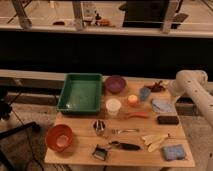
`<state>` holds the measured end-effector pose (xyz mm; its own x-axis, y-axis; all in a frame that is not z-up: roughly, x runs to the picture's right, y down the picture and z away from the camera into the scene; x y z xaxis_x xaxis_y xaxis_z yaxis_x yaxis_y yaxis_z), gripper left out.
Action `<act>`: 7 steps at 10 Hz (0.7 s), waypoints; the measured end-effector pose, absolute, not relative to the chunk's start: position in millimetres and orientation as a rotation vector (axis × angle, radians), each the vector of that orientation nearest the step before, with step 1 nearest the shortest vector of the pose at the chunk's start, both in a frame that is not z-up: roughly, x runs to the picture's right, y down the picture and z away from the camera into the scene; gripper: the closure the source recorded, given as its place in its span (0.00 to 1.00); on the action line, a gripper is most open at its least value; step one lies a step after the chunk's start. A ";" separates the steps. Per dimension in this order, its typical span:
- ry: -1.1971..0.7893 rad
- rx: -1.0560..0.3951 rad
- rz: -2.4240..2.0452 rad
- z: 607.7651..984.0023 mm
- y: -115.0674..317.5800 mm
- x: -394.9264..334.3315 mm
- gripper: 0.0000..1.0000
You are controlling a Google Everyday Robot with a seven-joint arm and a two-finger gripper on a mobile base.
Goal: Place grapes in red bowl
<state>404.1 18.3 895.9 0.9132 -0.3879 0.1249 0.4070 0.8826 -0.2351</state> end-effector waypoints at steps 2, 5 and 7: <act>-0.060 -0.251 -0.423 900.1 13.6 406.6 0.20; -0.089 -0.250 -0.407 913.8 5.6 404.4 0.20; -0.113 -0.247 -0.405 922.6 -1.7 406.0 0.20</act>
<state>406.0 -1.7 922.6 0.9133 -0.3758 0.1572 0.4030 0.8897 -0.2146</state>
